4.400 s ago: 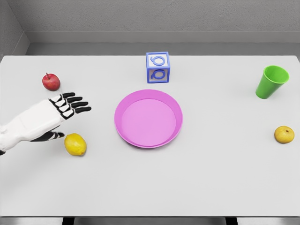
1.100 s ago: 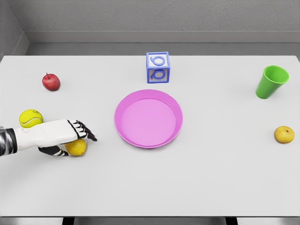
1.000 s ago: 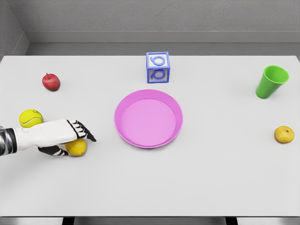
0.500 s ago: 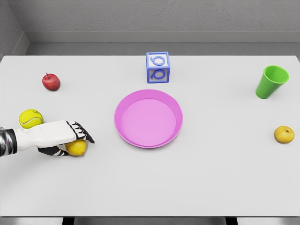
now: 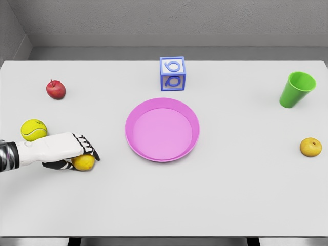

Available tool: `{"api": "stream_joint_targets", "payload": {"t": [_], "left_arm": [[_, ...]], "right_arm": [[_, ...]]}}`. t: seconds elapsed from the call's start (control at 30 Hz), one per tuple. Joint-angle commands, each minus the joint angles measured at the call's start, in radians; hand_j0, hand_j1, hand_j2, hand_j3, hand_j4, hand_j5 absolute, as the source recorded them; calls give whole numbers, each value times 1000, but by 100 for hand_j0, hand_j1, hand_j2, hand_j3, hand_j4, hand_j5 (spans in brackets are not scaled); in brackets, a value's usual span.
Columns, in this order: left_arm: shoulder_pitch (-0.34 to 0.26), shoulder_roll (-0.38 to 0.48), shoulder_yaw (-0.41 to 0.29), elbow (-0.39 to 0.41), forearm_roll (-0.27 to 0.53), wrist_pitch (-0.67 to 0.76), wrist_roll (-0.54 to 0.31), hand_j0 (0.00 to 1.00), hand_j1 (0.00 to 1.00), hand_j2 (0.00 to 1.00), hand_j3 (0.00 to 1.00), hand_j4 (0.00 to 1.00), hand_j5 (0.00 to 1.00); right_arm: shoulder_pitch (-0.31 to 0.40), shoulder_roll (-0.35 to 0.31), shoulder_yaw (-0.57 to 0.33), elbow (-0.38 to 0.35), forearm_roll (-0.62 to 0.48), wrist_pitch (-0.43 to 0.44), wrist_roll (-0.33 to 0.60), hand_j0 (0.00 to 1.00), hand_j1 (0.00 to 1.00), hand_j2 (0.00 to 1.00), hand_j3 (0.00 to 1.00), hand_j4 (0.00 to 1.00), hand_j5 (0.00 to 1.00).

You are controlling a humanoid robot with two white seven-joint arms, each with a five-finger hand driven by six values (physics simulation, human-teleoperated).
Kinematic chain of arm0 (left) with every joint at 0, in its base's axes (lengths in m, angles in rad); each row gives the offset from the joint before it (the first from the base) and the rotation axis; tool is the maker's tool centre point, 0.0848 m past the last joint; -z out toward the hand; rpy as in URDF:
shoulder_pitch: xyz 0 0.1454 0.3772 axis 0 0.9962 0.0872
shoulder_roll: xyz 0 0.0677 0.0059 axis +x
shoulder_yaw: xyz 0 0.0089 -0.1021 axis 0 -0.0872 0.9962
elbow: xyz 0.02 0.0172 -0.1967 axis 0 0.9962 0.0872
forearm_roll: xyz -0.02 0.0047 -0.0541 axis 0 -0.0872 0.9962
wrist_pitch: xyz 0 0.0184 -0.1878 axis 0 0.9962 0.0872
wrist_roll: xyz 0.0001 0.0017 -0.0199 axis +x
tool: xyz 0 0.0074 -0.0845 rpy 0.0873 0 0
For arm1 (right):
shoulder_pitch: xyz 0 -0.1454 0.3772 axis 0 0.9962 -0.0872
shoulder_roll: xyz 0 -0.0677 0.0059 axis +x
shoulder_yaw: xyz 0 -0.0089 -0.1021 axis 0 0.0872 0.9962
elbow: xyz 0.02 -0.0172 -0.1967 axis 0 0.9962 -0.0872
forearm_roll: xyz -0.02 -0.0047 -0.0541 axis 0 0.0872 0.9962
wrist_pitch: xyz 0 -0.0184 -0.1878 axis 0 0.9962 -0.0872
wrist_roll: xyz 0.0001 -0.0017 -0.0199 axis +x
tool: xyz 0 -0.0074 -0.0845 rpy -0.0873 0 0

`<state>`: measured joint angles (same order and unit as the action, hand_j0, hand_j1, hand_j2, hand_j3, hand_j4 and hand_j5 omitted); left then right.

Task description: Put the lemon on the plate with left arm

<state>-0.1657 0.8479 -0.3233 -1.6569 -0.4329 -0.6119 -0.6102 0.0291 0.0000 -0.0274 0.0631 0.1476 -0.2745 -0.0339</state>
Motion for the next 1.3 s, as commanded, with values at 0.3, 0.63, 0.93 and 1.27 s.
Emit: {"api": "stream_joint_targets", "payload": {"t": [0.3,0.63,0.93,1.27], "left_arm": [[-5,6,13,-12,14,1,-1,45,45,45,45,45,45],[-51,2,20,-43,20,1,-1,38,38,38,38,38,38],[-107,-72,20,-41,20,1,-1,36,36,36,36,36,36],[-132,-171,15,-40,17,1,-1,33,33,33,33,33,33]], "right_arm": [[0,0,0,0,0,0,0,100,100,100,100,100,100],[0,0,0,0,0,0,0,100,100,100,100,100,100],[0,0,0,0,0,0,0,100,100,100,100,100,100],[0,0,0,0,0,0,0,100,100,100,100,100,100]]}}
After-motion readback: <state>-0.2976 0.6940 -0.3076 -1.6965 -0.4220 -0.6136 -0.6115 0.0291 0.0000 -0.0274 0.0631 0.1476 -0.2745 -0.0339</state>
